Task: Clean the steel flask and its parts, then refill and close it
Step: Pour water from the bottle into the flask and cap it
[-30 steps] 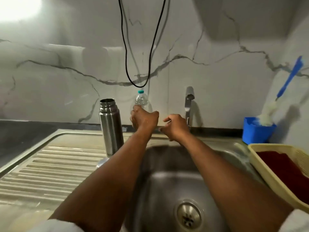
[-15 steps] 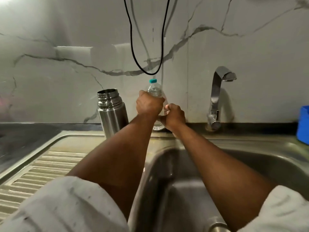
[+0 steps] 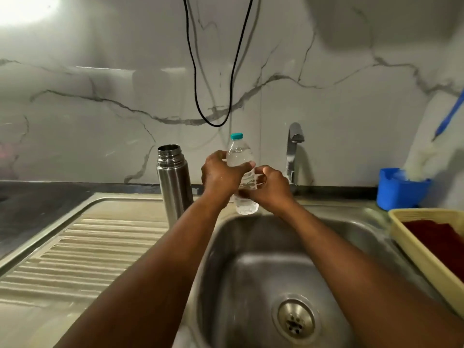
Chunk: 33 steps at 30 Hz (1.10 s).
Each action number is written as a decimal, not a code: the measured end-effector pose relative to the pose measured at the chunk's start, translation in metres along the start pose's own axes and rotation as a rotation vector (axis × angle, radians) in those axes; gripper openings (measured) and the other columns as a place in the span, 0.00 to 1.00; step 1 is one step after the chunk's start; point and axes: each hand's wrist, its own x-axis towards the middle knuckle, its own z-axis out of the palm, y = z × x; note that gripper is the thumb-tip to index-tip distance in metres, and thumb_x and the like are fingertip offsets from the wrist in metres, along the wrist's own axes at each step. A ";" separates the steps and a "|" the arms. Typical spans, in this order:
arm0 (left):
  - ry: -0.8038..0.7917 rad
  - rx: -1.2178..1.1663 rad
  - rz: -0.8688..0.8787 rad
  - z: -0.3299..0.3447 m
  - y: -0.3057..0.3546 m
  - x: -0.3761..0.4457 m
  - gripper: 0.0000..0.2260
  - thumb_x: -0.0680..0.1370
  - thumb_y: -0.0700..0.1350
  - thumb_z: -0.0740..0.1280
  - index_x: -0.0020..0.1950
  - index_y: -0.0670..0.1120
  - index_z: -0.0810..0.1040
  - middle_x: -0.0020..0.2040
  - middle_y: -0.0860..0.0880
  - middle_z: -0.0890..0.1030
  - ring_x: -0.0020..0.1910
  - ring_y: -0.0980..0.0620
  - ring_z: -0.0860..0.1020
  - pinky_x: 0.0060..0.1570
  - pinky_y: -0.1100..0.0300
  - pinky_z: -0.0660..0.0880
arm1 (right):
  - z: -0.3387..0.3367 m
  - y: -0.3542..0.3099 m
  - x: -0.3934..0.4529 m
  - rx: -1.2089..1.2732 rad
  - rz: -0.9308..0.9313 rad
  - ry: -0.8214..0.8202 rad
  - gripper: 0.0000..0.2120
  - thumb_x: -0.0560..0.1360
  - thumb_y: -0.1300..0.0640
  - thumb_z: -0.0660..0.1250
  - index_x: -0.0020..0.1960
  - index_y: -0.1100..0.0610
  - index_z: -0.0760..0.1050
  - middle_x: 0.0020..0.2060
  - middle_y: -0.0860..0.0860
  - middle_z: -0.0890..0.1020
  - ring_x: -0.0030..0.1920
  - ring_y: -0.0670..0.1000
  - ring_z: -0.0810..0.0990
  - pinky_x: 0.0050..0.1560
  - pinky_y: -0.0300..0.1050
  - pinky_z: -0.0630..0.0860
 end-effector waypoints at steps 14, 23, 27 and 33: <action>-0.505 -0.126 0.241 0.015 -0.052 -0.115 0.26 0.67 0.45 0.85 0.63 0.47 0.83 0.54 0.49 0.88 0.54 0.50 0.87 0.60 0.43 0.83 | -0.049 0.059 -0.129 0.342 0.086 -0.103 0.26 0.65 0.66 0.82 0.61 0.55 0.81 0.49 0.51 0.88 0.49 0.50 0.88 0.50 0.50 0.86; -0.496 -0.354 0.269 0.007 -0.038 -0.100 0.18 0.80 0.45 0.71 0.68 0.38 0.81 0.62 0.43 0.86 0.64 0.46 0.83 0.67 0.50 0.78 | -0.030 0.063 -0.125 0.339 0.034 -0.090 0.14 0.60 0.64 0.79 0.44 0.54 0.82 0.37 0.51 0.86 0.37 0.49 0.85 0.41 0.52 0.82; -0.595 -0.334 0.261 0.008 -0.031 -0.100 0.20 0.81 0.46 0.68 0.71 0.38 0.78 0.66 0.46 0.84 0.66 0.50 0.81 0.66 0.55 0.78 | -0.032 0.059 -0.126 0.389 0.033 -0.129 0.12 0.65 0.70 0.77 0.43 0.56 0.82 0.35 0.50 0.84 0.36 0.49 0.83 0.41 0.49 0.81; -0.616 -0.401 0.252 0.012 -0.032 -0.100 0.15 0.83 0.41 0.66 0.68 0.36 0.80 0.65 0.44 0.84 0.66 0.52 0.81 0.68 0.56 0.77 | -0.031 0.058 -0.127 0.341 0.040 -0.093 0.11 0.64 0.69 0.78 0.44 0.58 0.82 0.34 0.50 0.84 0.35 0.49 0.83 0.39 0.49 0.81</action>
